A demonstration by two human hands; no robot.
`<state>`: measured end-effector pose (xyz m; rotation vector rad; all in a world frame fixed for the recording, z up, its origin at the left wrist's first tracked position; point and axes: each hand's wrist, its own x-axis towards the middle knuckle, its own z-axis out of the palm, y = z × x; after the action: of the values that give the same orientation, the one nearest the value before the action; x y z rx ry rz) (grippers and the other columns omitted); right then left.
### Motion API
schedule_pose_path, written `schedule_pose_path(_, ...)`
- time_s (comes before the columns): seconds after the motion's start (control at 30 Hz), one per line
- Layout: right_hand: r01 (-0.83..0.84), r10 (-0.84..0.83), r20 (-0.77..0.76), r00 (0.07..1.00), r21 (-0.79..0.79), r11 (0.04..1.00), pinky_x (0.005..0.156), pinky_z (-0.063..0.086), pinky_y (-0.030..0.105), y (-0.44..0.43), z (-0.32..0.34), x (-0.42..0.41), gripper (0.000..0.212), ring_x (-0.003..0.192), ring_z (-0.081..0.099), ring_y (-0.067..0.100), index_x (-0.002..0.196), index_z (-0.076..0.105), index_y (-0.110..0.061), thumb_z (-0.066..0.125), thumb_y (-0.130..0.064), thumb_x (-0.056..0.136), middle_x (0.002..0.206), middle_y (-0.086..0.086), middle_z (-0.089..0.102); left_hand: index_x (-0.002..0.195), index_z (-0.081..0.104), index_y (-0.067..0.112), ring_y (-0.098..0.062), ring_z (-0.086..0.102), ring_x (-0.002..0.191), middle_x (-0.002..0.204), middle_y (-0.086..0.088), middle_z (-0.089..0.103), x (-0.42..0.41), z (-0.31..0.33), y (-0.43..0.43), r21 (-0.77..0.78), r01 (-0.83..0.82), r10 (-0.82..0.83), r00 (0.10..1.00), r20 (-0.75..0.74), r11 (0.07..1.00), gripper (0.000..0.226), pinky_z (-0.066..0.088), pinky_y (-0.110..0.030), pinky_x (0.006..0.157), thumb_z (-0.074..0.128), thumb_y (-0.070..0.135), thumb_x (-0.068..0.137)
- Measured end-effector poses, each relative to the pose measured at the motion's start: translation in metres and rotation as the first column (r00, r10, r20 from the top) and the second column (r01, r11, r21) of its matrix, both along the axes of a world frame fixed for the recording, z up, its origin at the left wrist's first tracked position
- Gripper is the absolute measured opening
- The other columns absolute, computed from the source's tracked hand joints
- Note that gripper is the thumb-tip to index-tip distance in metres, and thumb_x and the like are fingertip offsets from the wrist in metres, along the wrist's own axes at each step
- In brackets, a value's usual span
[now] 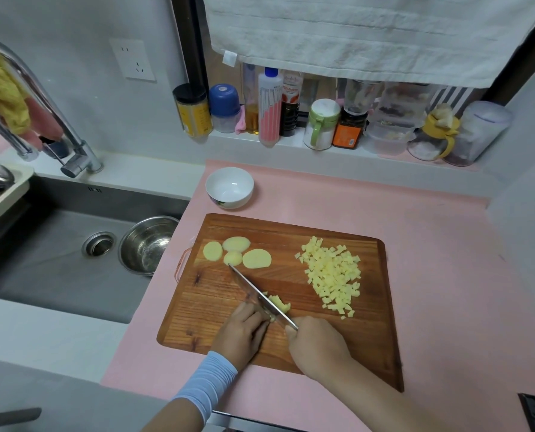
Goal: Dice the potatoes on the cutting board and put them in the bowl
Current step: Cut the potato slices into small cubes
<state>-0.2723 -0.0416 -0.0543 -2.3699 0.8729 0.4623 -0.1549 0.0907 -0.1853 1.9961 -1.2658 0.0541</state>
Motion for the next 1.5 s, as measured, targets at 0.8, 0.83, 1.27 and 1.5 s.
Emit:
schedule_pose_path(0.8,-0.036,0.043,0.072,0.996,-0.095,0.995,0.067,0.047,0.03,0.003,0.008,-0.014,0.029,0.076,0.059,0.014,0.093,0.065,-0.029,0.041,-0.043,0.104,0.084,-0.01,0.065,0.087,0.069,0.011,-0.015,0.055,0.088,0.092,0.003,0.06,-0.005,0.0,0.006,-0.021,-0.106,0.107,0.994,0.013,0.994,0.01,0.049,-0.027,0.081,0.065,0.019,0.092)
schedule_pose_path(0.83,-0.038,0.044,0.068,0.997,-0.092,0.995,0.067,0.047,0.03,0.003,0.008,-0.016,0.03,0.076,0.059,0.014,0.096,0.066,-0.028,0.041,-0.043,0.104,0.084,-0.01,0.065,0.087,0.069,0.012,-0.015,0.055,0.088,0.092,0.003,0.06,-0.005,-0.001,0.006,-0.024,-0.108,0.108,0.994,0.01,0.994,0.01,0.049,-0.026,0.081,0.065,0.02,0.092)
schedule_pose_path(1.27,-0.04,0.044,0.042,0.998,-0.098,0.994,0.069,0.049,0.031,0.01,0.0,-0.027,0.033,0.074,0.057,0.014,0.103,0.068,-0.028,0.039,-0.043,0.105,0.087,-0.009,0.067,0.085,0.068,0.014,-0.017,0.055,0.083,0.085,0.004,0.06,-0.004,-0.006,0.006,-0.029,-0.126,0.126,0.992,-0.005,0.992,0.01,0.048,-0.025,0.079,0.064,0.02,0.091)
schedule_pose_path(1.5,-0.041,0.041,0.011,0.999,-0.034,0.999,0.069,0.044,0.03,0.009,-0.01,-0.009,0.027,0.077,0.055,0.019,0.08,0.05,-0.029,0.043,-0.039,0.104,0.085,-0.006,0.064,0.083,0.069,0.015,-0.013,0.053,0.085,0.085,0.006,0.061,-0.006,-0.006,0.007,-0.013,-0.146,0.145,0.989,-0.023,0.989,0.014,0.043,-0.019,0.081,0.064,0.025,0.092)
